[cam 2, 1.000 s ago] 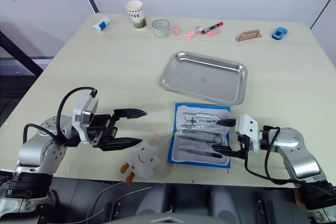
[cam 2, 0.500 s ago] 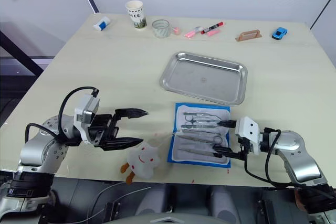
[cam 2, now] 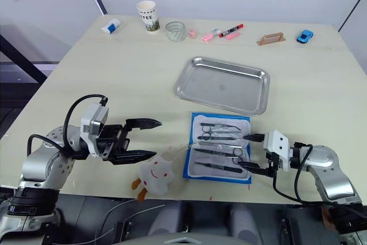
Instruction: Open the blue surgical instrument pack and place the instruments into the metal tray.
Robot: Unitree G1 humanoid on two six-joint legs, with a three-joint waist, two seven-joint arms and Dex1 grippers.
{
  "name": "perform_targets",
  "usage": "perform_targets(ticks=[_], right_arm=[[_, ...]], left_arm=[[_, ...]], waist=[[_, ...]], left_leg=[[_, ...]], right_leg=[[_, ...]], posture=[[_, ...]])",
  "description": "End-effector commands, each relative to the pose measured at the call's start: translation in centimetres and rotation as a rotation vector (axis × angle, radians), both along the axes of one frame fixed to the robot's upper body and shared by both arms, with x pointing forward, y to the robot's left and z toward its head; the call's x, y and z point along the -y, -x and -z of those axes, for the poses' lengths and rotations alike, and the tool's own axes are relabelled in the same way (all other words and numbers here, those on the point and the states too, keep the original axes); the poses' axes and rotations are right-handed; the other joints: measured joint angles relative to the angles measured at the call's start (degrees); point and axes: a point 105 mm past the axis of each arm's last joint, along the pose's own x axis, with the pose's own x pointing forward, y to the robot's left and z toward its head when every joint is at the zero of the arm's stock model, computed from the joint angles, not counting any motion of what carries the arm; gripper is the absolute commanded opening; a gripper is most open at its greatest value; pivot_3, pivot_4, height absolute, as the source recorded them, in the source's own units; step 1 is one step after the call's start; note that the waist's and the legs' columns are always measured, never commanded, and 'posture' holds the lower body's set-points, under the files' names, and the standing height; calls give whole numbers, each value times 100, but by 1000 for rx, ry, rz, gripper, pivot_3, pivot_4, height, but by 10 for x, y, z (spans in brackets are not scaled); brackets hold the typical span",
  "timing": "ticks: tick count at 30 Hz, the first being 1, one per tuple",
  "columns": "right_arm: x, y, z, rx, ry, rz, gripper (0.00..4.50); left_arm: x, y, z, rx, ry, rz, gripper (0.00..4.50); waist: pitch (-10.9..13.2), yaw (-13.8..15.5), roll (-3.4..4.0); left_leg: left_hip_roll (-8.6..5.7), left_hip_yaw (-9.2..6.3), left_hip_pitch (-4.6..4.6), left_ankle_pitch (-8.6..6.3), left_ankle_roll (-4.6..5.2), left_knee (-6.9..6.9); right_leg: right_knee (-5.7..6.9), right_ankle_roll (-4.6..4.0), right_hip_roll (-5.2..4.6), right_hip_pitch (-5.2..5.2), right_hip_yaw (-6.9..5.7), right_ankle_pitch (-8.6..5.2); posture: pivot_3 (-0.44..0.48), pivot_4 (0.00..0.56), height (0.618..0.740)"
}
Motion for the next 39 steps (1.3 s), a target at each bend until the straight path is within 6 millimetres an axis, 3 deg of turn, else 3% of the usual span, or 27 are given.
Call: perform_targets(ticks=[1, 17, 27, 39], right_arm=[[0, -2, 1, 20, 25, -28, 4359], [11, 2, 39, -129, 125, -53, 4359], [11, -2, 34, -134, 52, -51, 4359], [18, -9, 31, -130, 84, -74, 4359]], left_arm=[[3, 3, -7, 37, -13, 35, 4500], [6, 4, -4, 33, -12, 34, 4500], [5, 1, 0, 33, -17, 30, 4500], [6, -1, 2, 27, -22, 41, 4500]], waist=[[0, -1, 0], [-14, -2, -17], [-32, 6, -38], [-31, 9, -36]], left_leg=[[0, 0, 0, 0, 0, 0], [3, 0, 12, 0, 0, 0], [3, 0, 13, 0, 0, 0], [2, 0, 12, 0, 0, 0]], right_leg=[[0, 0, 0, 0, 0, 0], [1, -1, 1, 9, 0, 0], [1, -2, -1, 10, 0, 0], [1, -2, -2, 9, 0, 0]], posture=[[0, 150, 740], [0, 150, 740], [0, 150, 740], [0, 150, 740]])
